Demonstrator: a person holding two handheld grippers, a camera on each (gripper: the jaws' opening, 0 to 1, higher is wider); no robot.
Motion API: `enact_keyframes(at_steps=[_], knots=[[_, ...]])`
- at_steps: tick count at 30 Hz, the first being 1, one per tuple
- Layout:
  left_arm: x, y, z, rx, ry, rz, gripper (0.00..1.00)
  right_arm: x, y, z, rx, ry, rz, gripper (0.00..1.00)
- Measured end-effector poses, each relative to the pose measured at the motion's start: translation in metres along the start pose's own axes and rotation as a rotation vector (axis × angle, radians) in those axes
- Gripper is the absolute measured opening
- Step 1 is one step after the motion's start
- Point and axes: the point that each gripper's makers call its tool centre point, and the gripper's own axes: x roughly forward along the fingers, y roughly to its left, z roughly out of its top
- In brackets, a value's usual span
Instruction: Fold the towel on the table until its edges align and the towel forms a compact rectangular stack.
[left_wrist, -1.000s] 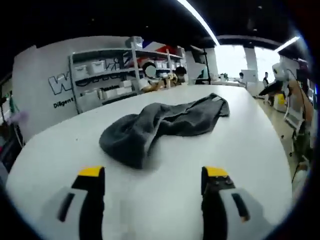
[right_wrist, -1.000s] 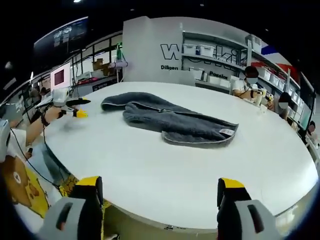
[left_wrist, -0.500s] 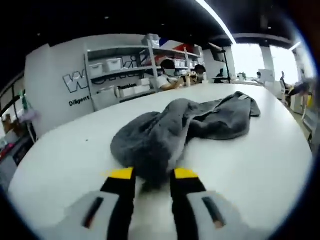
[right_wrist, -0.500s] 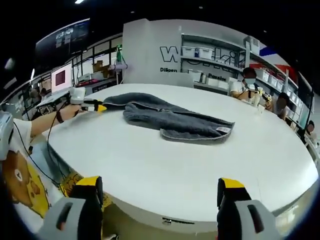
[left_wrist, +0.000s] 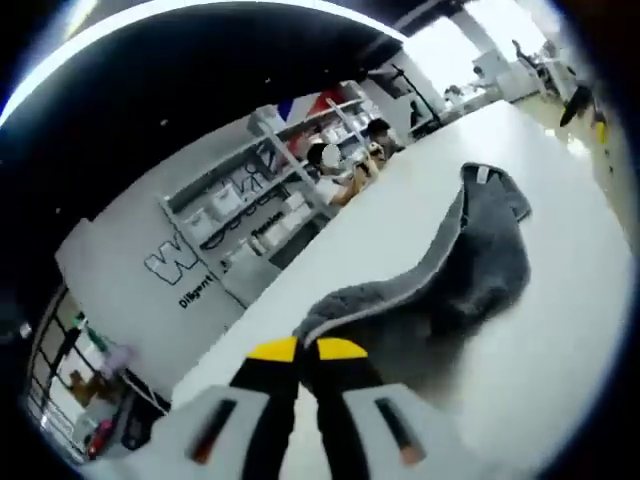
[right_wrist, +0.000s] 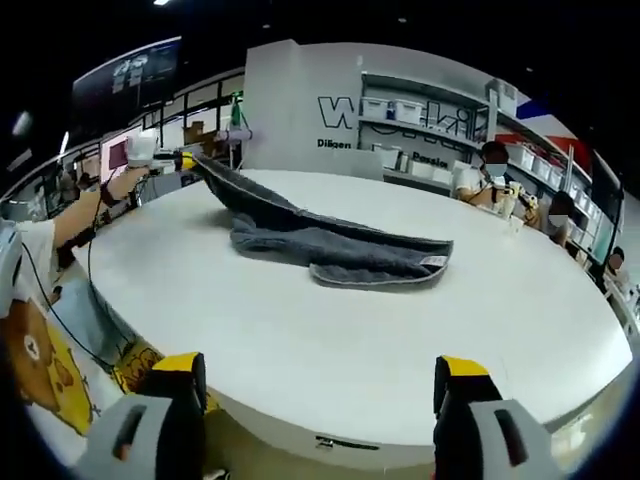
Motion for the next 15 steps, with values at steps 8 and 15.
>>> enact_keyframes(at_steps=[8, 15], knots=[[-0.059, 0.02, 0.065, 0.017, 0.105, -0.154, 0.05, -0.006, -0.001, 0.004, -0.003, -0.025, 0.001, 0.99], [-0.117, 0.044, 0.105, 0.039, 0.137, -0.144, 0.05, -0.008, -0.014, 0.007, 0.0, -0.048, -0.006, 0.99]])
